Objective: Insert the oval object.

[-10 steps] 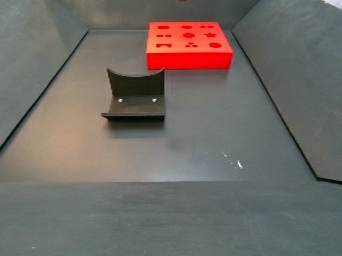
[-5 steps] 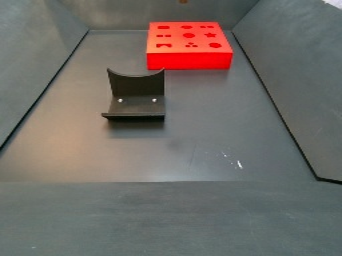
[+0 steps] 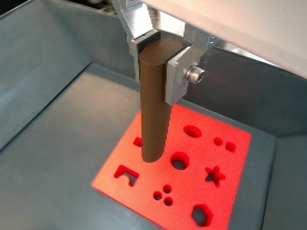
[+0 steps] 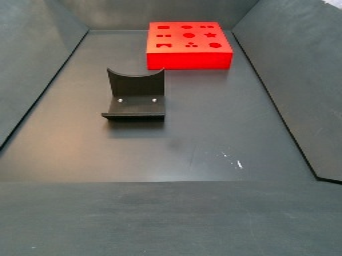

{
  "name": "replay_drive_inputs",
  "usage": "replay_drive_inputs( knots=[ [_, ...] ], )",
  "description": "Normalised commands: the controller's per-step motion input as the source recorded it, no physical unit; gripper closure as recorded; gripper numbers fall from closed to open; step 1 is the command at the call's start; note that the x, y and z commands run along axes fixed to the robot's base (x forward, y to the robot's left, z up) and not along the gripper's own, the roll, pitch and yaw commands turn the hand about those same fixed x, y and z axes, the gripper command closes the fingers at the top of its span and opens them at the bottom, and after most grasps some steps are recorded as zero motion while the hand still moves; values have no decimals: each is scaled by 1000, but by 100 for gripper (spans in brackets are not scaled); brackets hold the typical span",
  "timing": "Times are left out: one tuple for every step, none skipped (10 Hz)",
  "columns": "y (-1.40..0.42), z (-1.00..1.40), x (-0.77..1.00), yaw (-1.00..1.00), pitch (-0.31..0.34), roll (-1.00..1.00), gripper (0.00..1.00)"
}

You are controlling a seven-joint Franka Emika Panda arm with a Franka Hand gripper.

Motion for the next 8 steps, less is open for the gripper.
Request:
replay_drive_inputs(
  knots=[
    [29,106,114,-957,0,-26,100],
    [31,66,126,-963,0,-20,100],
    [26,109,157,-946,0,-53,100],
    [6,97,203,-917,0,-117,100],
    [0,80,209,-911,0,-133,100],
    [0,37,200,-917,0,-133,100],
    [0,0,151,-957,0,-107,100],
    [0,-34,123,-966,-13,-121,100]
  ],
)
